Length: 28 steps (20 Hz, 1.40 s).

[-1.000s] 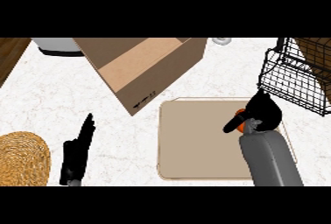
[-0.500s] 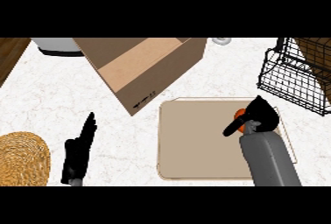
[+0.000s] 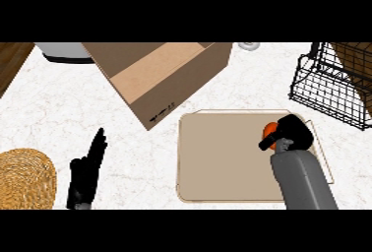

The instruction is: Pick the squash from the tray and place it in the tiered basket

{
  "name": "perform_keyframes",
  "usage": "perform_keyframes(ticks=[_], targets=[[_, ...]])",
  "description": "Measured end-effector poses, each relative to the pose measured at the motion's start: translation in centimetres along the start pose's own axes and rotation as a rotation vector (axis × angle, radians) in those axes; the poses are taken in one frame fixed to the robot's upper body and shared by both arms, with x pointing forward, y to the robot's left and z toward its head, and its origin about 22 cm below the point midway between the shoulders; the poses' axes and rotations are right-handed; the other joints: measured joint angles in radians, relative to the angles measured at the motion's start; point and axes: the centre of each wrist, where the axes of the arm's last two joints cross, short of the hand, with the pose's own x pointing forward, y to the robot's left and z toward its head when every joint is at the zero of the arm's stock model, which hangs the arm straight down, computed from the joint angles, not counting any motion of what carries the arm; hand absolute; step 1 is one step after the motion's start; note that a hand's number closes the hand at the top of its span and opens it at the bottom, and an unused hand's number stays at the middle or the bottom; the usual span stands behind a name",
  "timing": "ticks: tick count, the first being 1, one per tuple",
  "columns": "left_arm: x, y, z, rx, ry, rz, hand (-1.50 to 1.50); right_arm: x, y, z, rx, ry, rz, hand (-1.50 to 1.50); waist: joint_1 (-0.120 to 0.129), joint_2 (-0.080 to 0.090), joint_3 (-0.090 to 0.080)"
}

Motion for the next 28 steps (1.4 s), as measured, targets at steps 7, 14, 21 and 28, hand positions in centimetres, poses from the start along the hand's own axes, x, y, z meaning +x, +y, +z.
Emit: perform_keyframes(ticks=[7, 14, 21, 28], targets=[[-0.2, 0.7, 0.1, -0.004, -0.002, 0.000, 0.00, -0.5, 0.5, -0.9, -0.043, -0.027, 0.027, 1.50, 0.000, -0.006, -0.006], [-0.6, 0.8, -0.1, -0.003, -0.001, -0.001, 0.00, -0.3, 0.6, -2.0, -0.147, -0.077, 0.097, 1.50, 0.001, -0.008, -0.006], [-1.0, 1.1, 0.3, 0.037, 0.015, 0.011, 0.00, -10.5, -6.3, -8.1, -0.127, -0.387, 0.186, 1.50, -0.048, -0.011, 0.001], [-1.3, 1.2, 0.8, 0.053, 0.013, 0.011, 0.00, -19.6, -18.1, -10.7, -0.182, -0.599, -0.047, 1.50, -0.054, -0.010, 0.002]])
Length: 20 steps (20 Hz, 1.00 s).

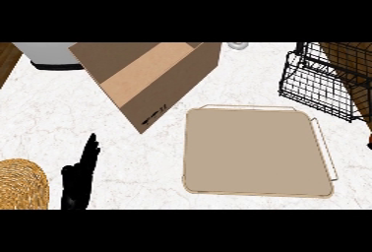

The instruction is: Pick the squash from the tray and place it in the tiered basket

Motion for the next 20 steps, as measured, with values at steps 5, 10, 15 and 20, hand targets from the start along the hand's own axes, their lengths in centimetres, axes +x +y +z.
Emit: perform_keyframes(ticks=[5, 10, 15, 20], targets=[[0.3, -0.2, 0.1, -0.010, 0.001, -0.002, 0.00, -3.0, -8.6, 2.3, -0.163, -0.095, -0.168, 1.50, 0.008, 0.000, -0.001], [0.3, -0.2, 0.1, -0.026, -0.005, -0.003, 0.00, -3.9, -15.5, 5.6, -0.298, -0.177, -0.170, 1.50, 0.025, 0.004, -0.002], [1.0, -1.0, -0.4, -0.041, -0.014, -0.004, 0.00, -2.7, -19.4, 7.3, -0.352, -0.197, -0.170, 1.50, 0.041, 0.007, -0.002], [1.2, -1.3, -0.9, -0.054, -0.013, -0.011, 0.00, -0.2, -20.7, 5.9, -0.383, -0.178, -0.179, 1.50, 0.054, 0.011, -0.002]])
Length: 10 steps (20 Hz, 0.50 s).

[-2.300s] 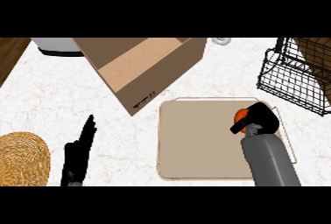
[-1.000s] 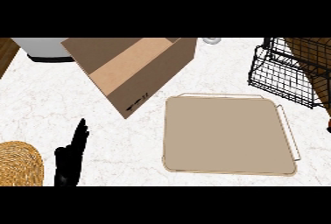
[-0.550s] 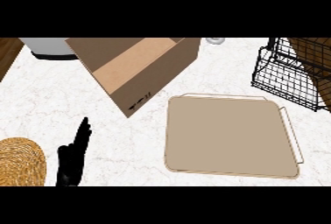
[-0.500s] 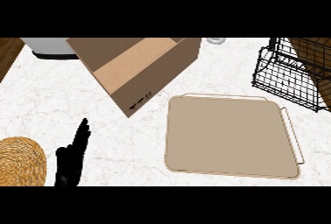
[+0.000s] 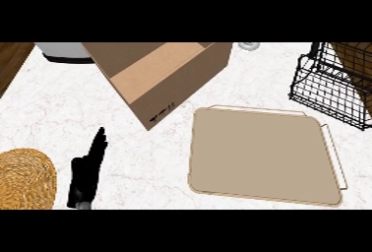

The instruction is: Pick the squash from the tray and place it in the tiered basket

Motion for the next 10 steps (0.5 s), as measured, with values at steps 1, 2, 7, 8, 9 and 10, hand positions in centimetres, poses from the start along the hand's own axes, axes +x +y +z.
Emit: perform_keyframes(ticks=[1, 2, 7, 8, 9, 10], targets=[[-0.2, 0.0, 0.0, -0.001, -0.002, -0.002, 0.00, 0.5, 0.0, -0.7, -0.005, 0.003, -0.005, 1.50, 0.003, 0.001, 0.000], [0.1, -0.2, -0.2, -0.003, -0.006, 0.001, 0.00, 0.9, 0.3, -1.2, -0.003, 0.006, -0.008, 1.50, 0.005, 0.001, 0.000], [0.0, 0.4, -0.1, -0.010, -0.003, -0.001, 0.00, 2.3, 1.2, -3.4, -0.007, 0.036, -0.024, 1.50, 0.009, 0.002, 0.000], [0.2, 0.4, -0.4, -0.013, -0.006, -0.003, 0.00, 2.5, 1.6, -4.1, -0.007, 0.043, -0.025, 1.50, 0.013, 0.003, 0.000], [0.4, 0.3, -0.4, -0.017, -0.006, -0.005, 0.00, 2.7, 1.6, -4.7, -0.004, 0.044, -0.027, 1.50, 0.015, 0.003, 0.000], [0.3, 0.0, -0.1, -0.023, -0.010, -0.009, 0.00, 3.0, 1.8, -5.3, 0.001, 0.046, -0.027, 1.50, 0.019, 0.004, 0.000]])
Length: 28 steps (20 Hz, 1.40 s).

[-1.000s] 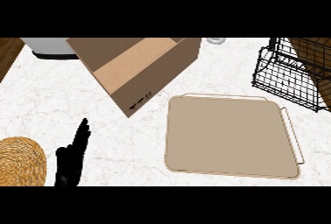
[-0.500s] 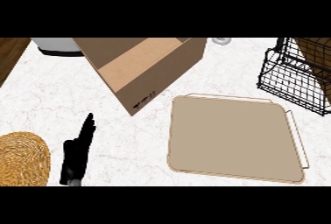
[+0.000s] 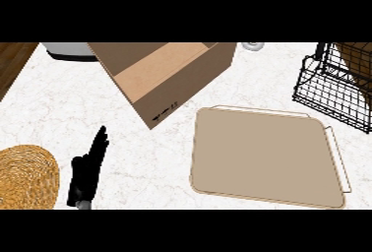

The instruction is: Pick the squash from the tray and place it in the tiered basket

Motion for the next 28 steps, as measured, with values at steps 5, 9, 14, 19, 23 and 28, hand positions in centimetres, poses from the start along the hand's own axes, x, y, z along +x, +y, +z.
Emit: perform_keyframes(ticks=[5, 9, 14, 19, 23, 28], targets=[[-0.1, -0.1, -0.3, -0.003, 0.001, 0.007, 0.00, 0.7, 2.9, -2.4, 0.048, -0.021, 0.014, 1.50, 0.003, 0.002, 0.000], [-0.4, -0.4, 0.1, -0.003, -0.005, 0.005, 0.00, 1.3, 5.6, -3.9, 0.077, -0.031, 0.040, 1.50, 0.006, 0.002, 0.000], [-0.6, -0.1, 0.3, -0.002, -0.011, 0.002, 0.00, 1.4, 9.4, -5.2, 0.095, -0.016, 0.071, 1.50, 0.008, 0.003, 0.001], [-0.2, 0.0, 0.2, 0.001, -0.008, 0.000, 0.00, 1.3, 12.5, -6.1, 0.115, 0.014, 0.078, 1.50, 0.006, 0.003, 0.001], [0.3, -0.8, -0.2, -0.001, -0.009, 0.006, 0.00, 0.3, 14.6, -6.2, 0.141, 0.054, -0.034, -1.50, 0.009, 0.007, 0.002], [0.1, -0.6, 0.1, -0.007, -0.005, 0.004, 0.00, -0.4, 16.6, -6.2, 0.193, 0.101, -0.249, -1.50, 0.010, 0.007, 0.002]])
